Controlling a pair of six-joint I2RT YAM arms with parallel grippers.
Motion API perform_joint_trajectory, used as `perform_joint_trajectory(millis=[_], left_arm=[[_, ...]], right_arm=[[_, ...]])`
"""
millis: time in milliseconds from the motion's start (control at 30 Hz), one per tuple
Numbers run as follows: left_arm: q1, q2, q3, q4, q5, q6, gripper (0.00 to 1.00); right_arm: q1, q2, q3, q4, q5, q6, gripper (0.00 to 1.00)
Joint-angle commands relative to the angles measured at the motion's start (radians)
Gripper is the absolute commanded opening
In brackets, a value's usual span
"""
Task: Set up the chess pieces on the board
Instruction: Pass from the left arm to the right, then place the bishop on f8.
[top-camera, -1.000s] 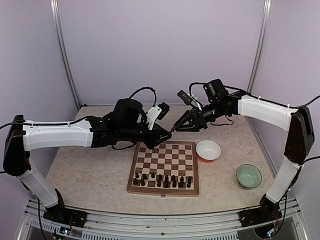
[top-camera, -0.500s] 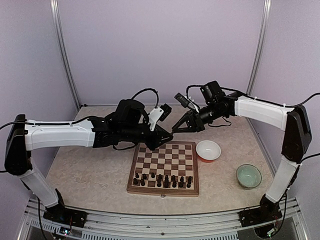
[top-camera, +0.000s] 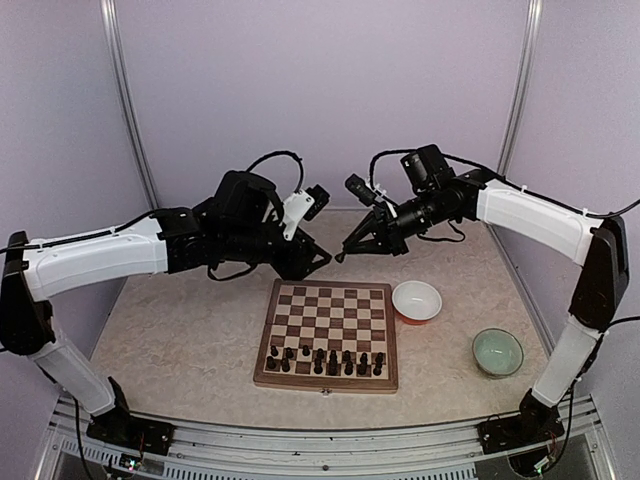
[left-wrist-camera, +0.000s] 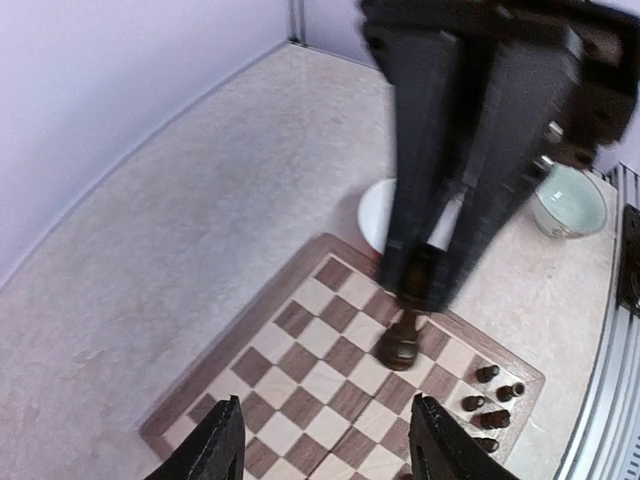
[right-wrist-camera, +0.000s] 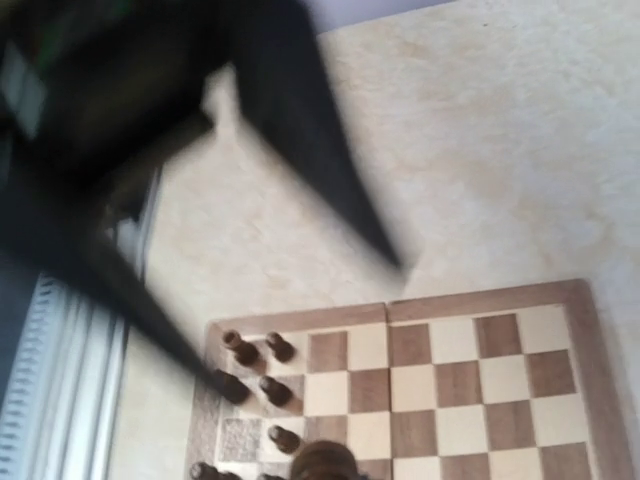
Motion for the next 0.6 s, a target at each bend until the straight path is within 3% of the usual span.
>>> perform_joint_trajectory(millis=[0, 167, 367, 567], left_arm=[[0.088, -0.091, 0.071, -0.126, -0.109, 0.075, 0.58], [0.238, -0.116, 0.058, -0.023, -0.191, 0.037, 0.63], [0.418, -0.093, -0.046, 0.113, -0.05, -0.038, 0.63], [0.467, -0.077, -0.108, 0.118, 0.029, -0.068, 0.61]], right_arm=[[0.077, -0.06, 0.023, -0.068, 0.134, -0.13, 0.0], [0.23, -0.067, -0.025, -0.095, 0.265, -0.285, 0.0], [0.421, 0.009, -0.022, -0.182, 0.357, -0.404, 0.0], [0.489, 0.071, -0.057, -0.15, 0.424, -0.397, 0.0]])
